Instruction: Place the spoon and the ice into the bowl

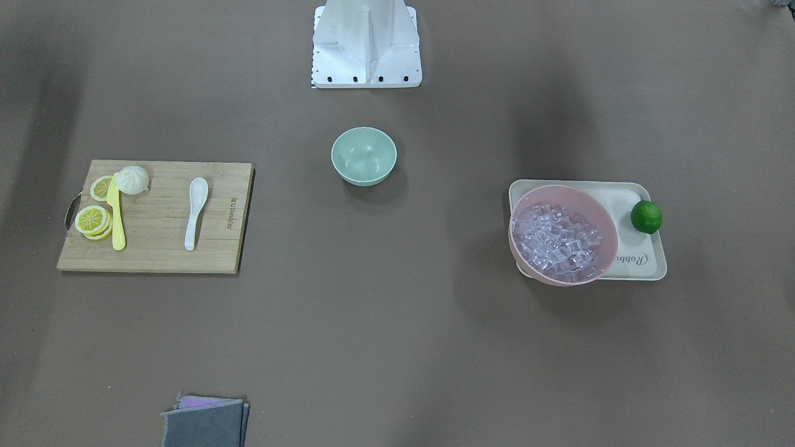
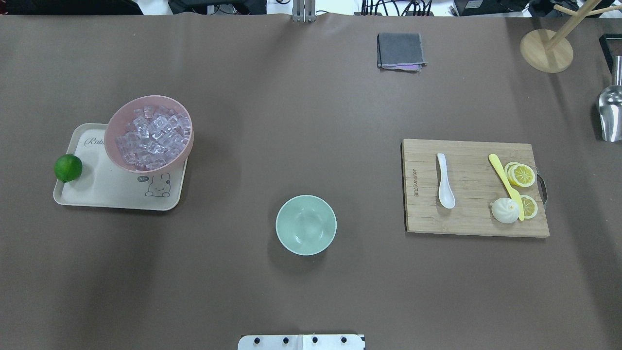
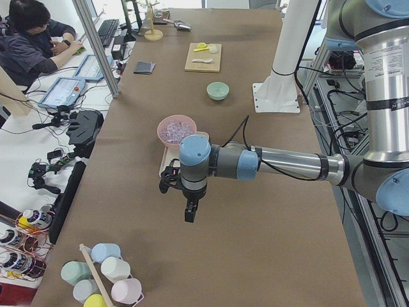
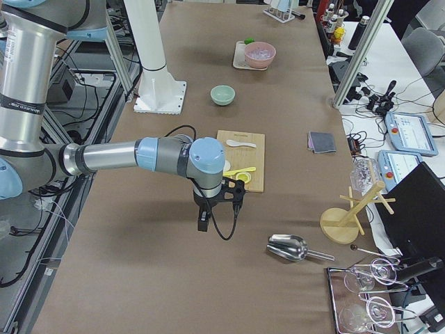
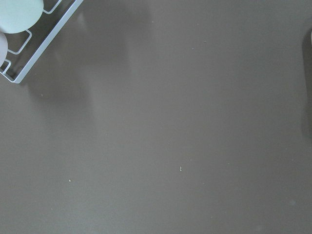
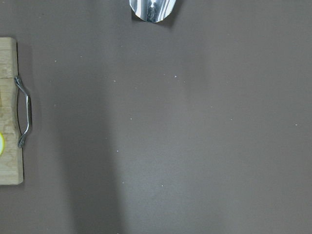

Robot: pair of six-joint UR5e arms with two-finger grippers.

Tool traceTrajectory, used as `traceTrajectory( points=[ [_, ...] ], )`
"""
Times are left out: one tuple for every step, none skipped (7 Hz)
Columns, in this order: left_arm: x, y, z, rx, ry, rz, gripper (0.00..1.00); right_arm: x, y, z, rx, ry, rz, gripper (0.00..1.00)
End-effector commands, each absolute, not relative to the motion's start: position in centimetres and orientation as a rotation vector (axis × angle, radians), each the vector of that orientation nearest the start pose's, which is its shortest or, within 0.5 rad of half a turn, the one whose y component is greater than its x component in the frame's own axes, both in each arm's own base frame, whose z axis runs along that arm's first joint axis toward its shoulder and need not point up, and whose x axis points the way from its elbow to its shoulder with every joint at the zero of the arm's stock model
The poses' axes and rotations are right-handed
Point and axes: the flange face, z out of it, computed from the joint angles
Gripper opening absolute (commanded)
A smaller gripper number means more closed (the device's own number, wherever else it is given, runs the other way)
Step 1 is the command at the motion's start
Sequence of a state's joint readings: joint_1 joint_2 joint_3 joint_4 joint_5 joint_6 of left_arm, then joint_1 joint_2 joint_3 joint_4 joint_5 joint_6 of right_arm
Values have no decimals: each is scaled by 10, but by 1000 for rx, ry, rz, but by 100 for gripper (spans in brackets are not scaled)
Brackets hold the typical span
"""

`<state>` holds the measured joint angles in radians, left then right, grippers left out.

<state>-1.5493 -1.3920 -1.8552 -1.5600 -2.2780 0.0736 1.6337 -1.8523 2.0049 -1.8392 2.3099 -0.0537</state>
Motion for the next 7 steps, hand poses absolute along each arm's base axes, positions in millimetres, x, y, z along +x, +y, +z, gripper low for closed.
traceTrajectory(
  points=[
    [-59, -422, 599, 121, 707, 129, 98, 89, -354, 598, -72, -744, 54, 100],
    [-58, -413, 601, 113, 708, 128, 98, 88, -354, 597, -71, -745, 53, 100],
    [-60, -412, 594, 128, 705, 130, 98, 89, -356, 592, -59, -745, 47, 100],
    [-61, -411, 588, 140, 702, 133, 98, 88, -357, 561, 0, -742, 20, 100],
    [-60, -412, 581, 154, 697, 140, 98, 81, -361, 541, 40, -758, -23, 100],
    [-61, -417, 574, 171, 699, 143, 98, 80, -368, 525, 80, -768, -53, 100],
    [-60, -421, 554, 209, 701, 155, 98, 79, -372, 504, 128, -774, -71, 100]
  ],
)
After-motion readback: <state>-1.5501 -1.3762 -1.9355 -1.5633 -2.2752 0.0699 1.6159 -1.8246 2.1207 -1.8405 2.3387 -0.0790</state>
